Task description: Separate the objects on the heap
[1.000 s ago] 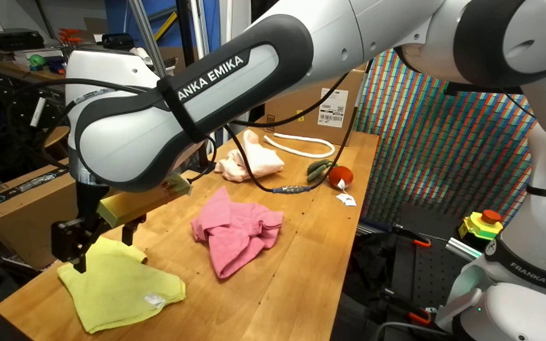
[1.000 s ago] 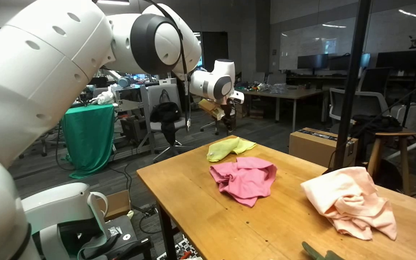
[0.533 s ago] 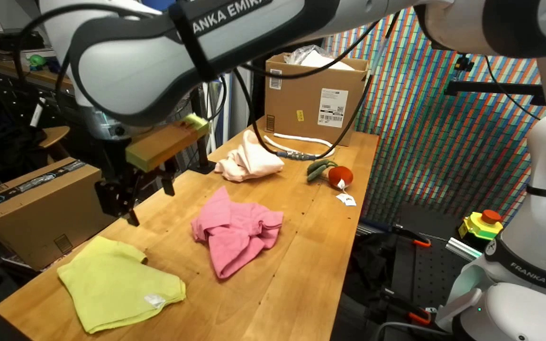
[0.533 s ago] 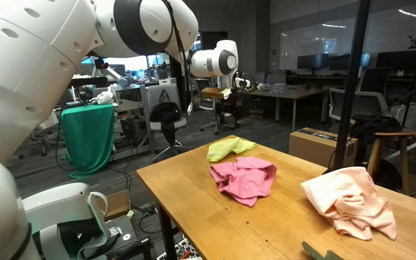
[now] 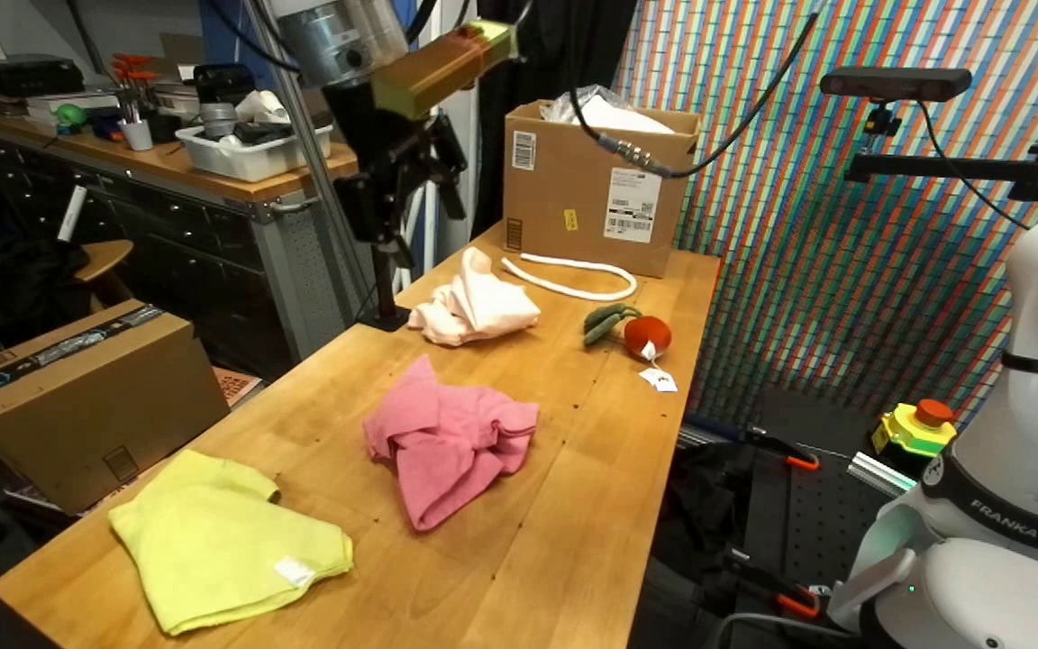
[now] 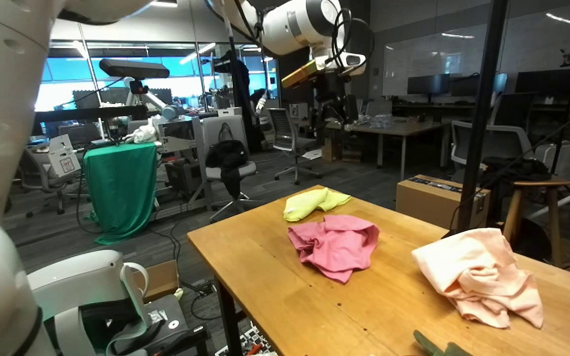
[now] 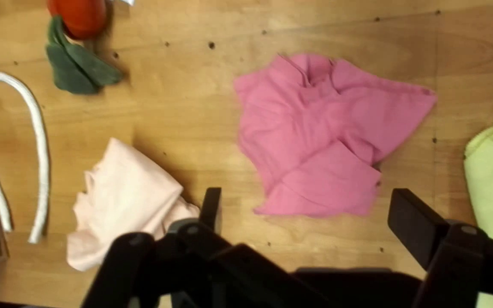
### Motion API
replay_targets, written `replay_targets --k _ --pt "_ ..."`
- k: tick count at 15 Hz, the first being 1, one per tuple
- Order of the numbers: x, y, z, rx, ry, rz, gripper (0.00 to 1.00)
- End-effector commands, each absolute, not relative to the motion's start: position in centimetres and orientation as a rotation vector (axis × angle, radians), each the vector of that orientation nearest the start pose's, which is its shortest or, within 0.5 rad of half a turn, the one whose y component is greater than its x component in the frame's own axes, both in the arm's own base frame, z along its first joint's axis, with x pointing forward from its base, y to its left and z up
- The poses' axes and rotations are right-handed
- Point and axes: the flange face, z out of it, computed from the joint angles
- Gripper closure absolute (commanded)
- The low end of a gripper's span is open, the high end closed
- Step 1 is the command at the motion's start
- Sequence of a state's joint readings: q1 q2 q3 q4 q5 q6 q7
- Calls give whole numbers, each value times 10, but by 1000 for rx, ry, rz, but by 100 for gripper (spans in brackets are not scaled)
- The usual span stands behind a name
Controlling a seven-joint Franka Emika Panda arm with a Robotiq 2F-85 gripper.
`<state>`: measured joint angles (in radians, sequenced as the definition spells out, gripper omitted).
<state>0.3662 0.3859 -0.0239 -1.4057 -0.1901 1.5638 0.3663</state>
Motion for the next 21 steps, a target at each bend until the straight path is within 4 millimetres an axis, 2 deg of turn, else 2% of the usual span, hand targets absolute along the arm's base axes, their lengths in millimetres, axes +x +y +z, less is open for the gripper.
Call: replay_targets --k 1,3,6,11,15,18,19,21 --pt "565 145 495 -3404 104 374 0" --pt "545 117 501 -3389 150 376 0" --pt "519 77 505 -3359 215 288 0" --pt "483 23 502 -3301 291 -84 0" --pt "450 -15 484 -3229 265 -382 0" --pt "412 -42 458 -3179 198 -484 0" --pt "447 -30 466 -3222 253 -379 0" --pt "426 -42 453 -3207 229 -409 0"
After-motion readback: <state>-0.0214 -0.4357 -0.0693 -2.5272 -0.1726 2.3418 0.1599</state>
